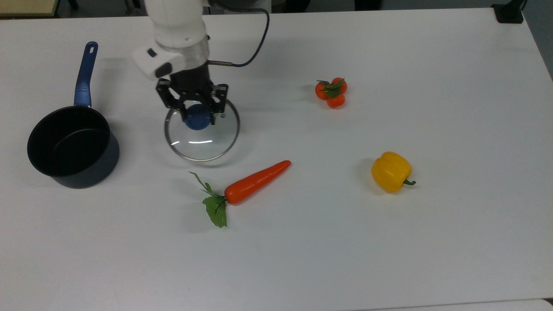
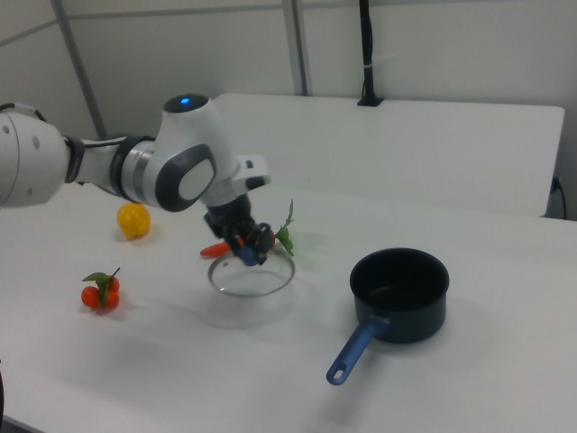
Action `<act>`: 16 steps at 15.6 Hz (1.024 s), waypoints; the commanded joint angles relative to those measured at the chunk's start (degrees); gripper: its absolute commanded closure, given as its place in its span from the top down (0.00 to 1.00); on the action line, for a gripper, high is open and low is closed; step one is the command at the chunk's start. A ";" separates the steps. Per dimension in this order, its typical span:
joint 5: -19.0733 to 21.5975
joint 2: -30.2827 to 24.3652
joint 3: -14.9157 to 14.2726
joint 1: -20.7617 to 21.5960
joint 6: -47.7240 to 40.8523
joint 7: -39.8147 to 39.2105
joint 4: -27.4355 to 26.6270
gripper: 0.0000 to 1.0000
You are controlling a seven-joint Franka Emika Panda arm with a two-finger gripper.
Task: Open lid
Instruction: 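Lower the glass lid onto the table near the carrot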
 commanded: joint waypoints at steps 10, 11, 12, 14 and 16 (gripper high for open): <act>-3.16 2.83 1.71 5.32 8.19 6.09 -3.98 0.44; -3.34 3.09 1.71 5.40 8.10 6.52 -3.98 0.47; -3.60 3.27 1.71 5.49 8.10 6.53 -3.89 0.48; -4.92 4.15 1.71 5.49 8.01 6.61 -3.63 0.59; -5.10 4.15 1.71 5.58 7.75 6.79 -3.54 0.87</act>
